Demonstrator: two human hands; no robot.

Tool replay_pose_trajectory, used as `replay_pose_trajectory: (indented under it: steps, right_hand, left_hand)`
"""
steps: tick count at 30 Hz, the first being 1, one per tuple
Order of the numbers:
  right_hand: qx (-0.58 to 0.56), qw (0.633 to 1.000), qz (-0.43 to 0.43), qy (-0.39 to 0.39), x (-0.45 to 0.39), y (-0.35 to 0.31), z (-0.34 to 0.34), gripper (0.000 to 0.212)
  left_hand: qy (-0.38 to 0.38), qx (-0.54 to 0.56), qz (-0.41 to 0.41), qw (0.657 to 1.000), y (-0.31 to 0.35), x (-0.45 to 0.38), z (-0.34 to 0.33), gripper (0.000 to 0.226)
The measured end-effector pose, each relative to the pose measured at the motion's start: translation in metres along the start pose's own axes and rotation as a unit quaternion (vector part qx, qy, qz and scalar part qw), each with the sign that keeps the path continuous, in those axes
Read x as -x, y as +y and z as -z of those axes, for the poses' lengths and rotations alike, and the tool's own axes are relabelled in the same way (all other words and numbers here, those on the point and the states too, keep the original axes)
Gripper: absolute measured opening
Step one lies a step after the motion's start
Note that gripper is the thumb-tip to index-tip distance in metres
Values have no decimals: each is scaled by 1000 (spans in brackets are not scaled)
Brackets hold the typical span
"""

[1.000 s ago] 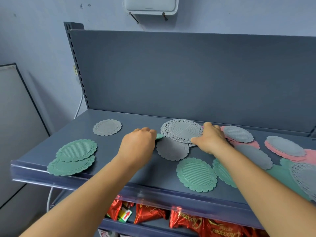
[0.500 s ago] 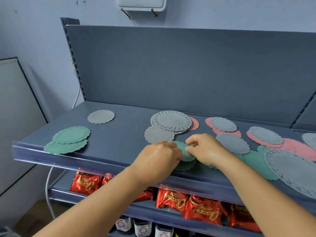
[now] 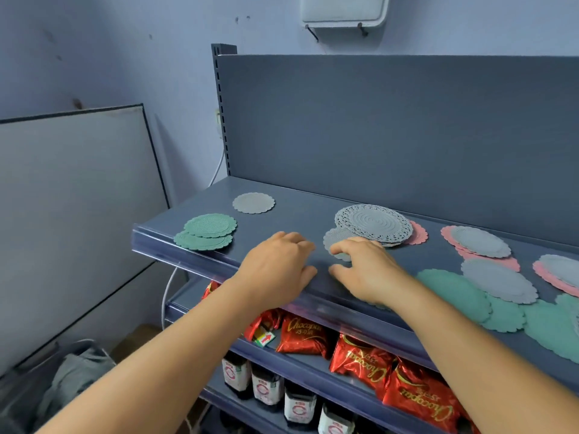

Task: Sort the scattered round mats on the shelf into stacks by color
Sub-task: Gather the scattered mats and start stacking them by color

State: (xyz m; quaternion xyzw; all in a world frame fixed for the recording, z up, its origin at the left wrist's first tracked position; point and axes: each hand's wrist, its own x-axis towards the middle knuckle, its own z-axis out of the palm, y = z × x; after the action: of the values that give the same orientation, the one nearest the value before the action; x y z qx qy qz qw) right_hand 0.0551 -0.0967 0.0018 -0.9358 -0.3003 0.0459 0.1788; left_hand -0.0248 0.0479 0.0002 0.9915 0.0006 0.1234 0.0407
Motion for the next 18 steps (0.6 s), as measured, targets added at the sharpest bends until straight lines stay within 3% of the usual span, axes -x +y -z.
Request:
replay_pose_trajectory:
  steps: [10,18]
  right_hand:
    - [-52,997,27,-43,-61,-116,-37,43]
    - [-71,996,-35,-48,-99,-162,-59,51]
  left_hand:
    - [-37,-7,205,978,-136,19,26,51]
    - [-90,38,217,971,-197,-2,21,61]
